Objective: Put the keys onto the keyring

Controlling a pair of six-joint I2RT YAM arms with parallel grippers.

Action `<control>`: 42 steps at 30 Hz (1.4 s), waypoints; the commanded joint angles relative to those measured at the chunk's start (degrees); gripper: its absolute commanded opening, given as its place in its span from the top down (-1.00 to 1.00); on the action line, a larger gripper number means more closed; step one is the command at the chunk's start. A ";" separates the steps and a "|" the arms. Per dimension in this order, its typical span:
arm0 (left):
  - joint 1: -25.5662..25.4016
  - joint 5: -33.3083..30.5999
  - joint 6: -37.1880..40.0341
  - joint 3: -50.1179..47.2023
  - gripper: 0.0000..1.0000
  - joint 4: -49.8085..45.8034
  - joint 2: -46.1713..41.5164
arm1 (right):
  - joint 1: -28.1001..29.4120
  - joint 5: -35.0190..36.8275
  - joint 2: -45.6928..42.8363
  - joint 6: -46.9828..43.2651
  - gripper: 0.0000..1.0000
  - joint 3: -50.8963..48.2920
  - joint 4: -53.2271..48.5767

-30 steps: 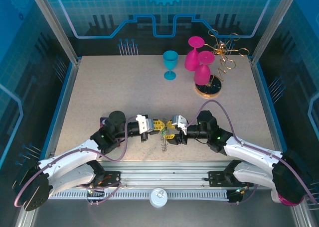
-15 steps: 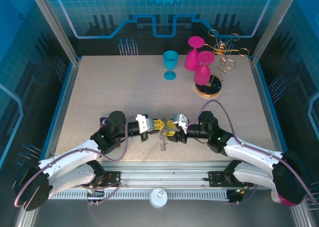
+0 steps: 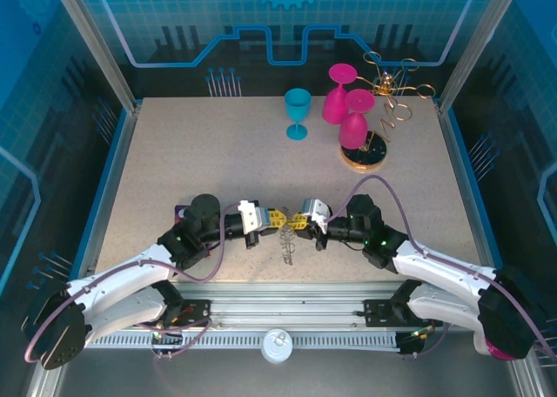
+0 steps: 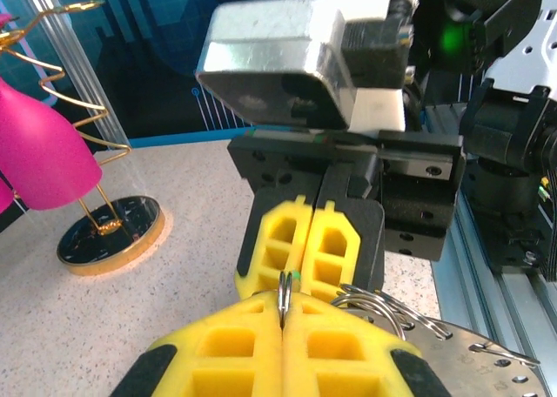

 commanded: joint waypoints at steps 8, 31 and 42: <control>0.42 1.24 4.01 3.31 1.00 -9.02 -1.90 | 0.24 8.49 -5.77 -16.41 1.00 10.67 -26.14; 0.43 -4.15 6.39 8.16 1.00 -20.28 3.34 | 3.36 16.14 -3.86 -24.39 1.00 24.68 -39.77; 0.42 -11.61 0.16 1.41 -0.38 -9.75 -5.00 | 5.12 17.59 2.46 -26.42 1.00 29.56 -41.62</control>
